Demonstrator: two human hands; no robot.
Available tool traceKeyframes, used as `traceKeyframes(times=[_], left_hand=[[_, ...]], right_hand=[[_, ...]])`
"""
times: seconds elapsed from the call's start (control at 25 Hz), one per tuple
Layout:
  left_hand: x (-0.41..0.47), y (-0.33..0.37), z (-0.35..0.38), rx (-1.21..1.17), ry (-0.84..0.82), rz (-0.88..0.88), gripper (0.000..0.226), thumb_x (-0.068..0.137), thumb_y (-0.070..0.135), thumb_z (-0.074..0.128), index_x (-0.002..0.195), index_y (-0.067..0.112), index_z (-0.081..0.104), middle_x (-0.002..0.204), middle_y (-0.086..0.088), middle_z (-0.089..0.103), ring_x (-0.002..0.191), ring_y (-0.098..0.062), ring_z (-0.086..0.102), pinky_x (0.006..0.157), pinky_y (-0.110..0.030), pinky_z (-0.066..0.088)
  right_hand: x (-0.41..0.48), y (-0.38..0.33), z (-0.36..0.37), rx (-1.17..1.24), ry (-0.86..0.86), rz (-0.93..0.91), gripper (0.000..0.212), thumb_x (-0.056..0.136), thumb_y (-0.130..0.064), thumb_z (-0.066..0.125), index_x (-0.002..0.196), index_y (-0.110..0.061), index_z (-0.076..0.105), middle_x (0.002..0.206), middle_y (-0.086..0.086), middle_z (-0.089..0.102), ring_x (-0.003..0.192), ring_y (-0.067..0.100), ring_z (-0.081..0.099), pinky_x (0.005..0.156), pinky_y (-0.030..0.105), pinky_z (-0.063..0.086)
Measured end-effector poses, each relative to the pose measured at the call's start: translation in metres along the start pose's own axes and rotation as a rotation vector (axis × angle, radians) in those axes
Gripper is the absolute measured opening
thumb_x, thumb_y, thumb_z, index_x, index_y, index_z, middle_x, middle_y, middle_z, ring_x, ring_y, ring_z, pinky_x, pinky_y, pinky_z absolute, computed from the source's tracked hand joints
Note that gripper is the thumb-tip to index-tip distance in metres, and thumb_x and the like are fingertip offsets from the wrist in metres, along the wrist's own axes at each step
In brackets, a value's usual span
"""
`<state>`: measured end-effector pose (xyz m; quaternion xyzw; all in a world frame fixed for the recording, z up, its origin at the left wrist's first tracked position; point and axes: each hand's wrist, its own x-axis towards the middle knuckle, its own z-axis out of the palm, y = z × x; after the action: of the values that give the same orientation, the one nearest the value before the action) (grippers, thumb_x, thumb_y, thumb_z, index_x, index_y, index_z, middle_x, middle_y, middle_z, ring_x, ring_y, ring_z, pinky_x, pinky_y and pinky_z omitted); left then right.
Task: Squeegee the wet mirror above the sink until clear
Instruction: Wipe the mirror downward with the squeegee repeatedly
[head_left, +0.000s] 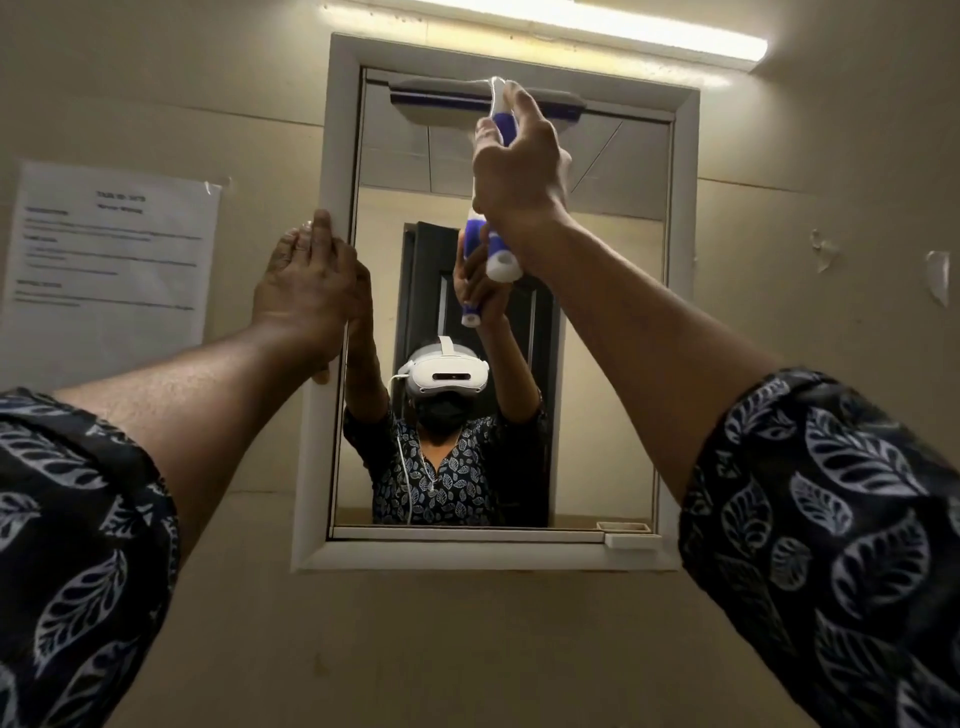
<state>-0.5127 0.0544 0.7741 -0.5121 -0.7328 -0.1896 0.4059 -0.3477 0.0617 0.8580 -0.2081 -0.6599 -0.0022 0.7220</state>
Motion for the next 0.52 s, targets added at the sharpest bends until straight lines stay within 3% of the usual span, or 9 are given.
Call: traceKeyframes(times=[0.12, 0.32, 0.44, 0.52], left_hand=[[-0.001, 0.000, -0.001, -0.023, 0.001, 0.003, 0.127, 0.058, 0.012, 0.088, 0.150, 0.004, 0.000, 0.157, -0.019, -0.015, 0.147, -0.032, -0.008, 0.120, -0.038, -0.002], [-0.001, -0.003, 0.001, -0.050, 0.018, 0.022, 0.127, 0.058, 0.013, 0.088, 0.150, 0.005, 0.000, 0.157, -0.018, -0.016, 0.147, -0.031, -0.009, 0.119, -0.037, -0.003], [-0.001, -0.009, 0.002, -0.116, 0.056, 0.054, 0.120, 0.058, 0.010, 0.087, 0.149, 0.008, 0.009, 0.158, -0.016, -0.012, 0.147, -0.031, -0.006, 0.118, -0.036, -0.003], [-0.002, -0.013, 0.003, -0.138, 0.060, 0.085, 0.126, 0.052, 0.016, 0.090, 0.149, 0.008, 0.010, 0.158, -0.016, -0.010, 0.147, -0.031, -0.005, 0.118, -0.036, -0.002]], right_hand=[[0.000, -0.003, 0.012, 0.014, 0.050, 0.019, 0.047, 0.095, -0.020, 0.046, 0.141, -0.018, 0.035, 0.125, 0.004, 0.059, 0.088, 0.009, 0.052, 0.058, 0.008, 0.040], [-0.015, 0.002, 0.007, 0.020, 0.019, 0.013, 0.050, 0.095, -0.017, 0.046, 0.143, -0.015, 0.032, 0.138, 0.006, 0.050, 0.117, 0.021, 0.054, 0.077, 0.016, 0.041], [-0.043, 0.008, 0.003, 0.057, -0.029, -0.015, 0.050, 0.096, -0.014, 0.044, 0.143, -0.013, 0.030, 0.129, 0.010, 0.055, 0.094, 0.016, 0.063, 0.077, 0.023, 0.052], [-0.077, 0.018, 0.001, 0.050, -0.058, -0.013, 0.049, 0.097, -0.017, 0.042, 0.144, -0.016, 0.029, 0.094, -0.003, 0.059, 0.065, 0.006, 0.056, 0.064, 0.023, 0.053]])
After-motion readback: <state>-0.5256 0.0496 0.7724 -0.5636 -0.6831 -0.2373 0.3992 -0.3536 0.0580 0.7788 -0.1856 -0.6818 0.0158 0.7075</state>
